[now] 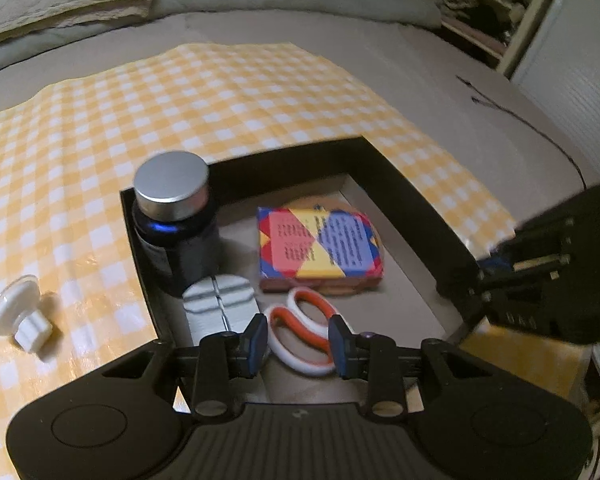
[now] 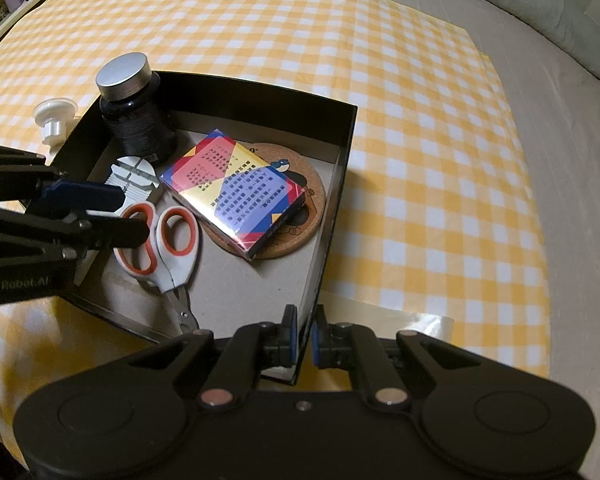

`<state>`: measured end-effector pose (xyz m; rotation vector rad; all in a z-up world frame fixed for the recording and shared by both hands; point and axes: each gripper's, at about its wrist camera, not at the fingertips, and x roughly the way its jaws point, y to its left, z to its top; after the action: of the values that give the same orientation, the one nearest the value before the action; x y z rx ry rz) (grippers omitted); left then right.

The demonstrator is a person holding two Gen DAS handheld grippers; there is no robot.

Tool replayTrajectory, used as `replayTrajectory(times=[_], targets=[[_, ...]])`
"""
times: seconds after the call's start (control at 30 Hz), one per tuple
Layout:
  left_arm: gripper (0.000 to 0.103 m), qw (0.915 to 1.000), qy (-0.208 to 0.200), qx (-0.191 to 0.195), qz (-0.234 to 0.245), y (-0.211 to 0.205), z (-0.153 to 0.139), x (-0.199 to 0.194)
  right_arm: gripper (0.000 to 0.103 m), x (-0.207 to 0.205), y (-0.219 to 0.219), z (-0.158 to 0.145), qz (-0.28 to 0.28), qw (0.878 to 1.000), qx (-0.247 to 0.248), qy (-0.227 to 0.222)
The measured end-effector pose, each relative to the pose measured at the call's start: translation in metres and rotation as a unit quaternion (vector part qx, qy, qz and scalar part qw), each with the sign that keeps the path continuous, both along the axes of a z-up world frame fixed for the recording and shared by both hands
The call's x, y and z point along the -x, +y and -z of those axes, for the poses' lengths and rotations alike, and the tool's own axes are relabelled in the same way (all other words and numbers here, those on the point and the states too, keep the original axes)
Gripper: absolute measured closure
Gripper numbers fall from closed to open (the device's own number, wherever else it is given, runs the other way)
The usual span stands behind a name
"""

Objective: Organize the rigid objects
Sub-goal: 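Lower the scissors into the box and open the left tool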

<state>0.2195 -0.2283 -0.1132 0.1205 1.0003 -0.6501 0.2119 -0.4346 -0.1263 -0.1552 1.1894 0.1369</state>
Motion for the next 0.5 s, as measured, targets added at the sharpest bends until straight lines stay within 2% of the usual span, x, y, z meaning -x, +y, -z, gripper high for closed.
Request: replayTrajectory(times=[0.13,0.17,0.2,0.3,0.4,0.5], targets=[[0.071,0.9994,0.010,-0.018,0.029,-0.004,0.000,0.005,0.096,0.000,-0.002,-0.001,-0.001,1.000,-0.001,0.000],[0.083,0.9990,0.012,-0.023,0.037,-0.005,-0.001,0.007,0.096,0.000,-0.002,-0.001,-0.001,1.000,-0.001,0.000],[0.087,0.9983,0.016,-0.026,0.050,-0.006,-0.001,0.010,0.096,0.000,-0.001,-0.001,-0.001,1.000,-0.001,0.000],[0.087,0.9970,0.046,-0.004,0.061,-0.007,-0.001,0.014,0.096,0.000,-0.001,-0.001,-0.001,1.000,-0.001,0.000],[0.084,0.9968,0.048,0.001,0.064,-0.007,0.000,0.014,0.096,0.000,-0.001,-0.001,-0.001,1.000,-0.001,0.000],[0.084,0.9968,0.065,0.009,0.047,-0.004,0.005,0.009,0.096,0.000,0.000,0.000,0.000,1.000,-0.002,0.000]])
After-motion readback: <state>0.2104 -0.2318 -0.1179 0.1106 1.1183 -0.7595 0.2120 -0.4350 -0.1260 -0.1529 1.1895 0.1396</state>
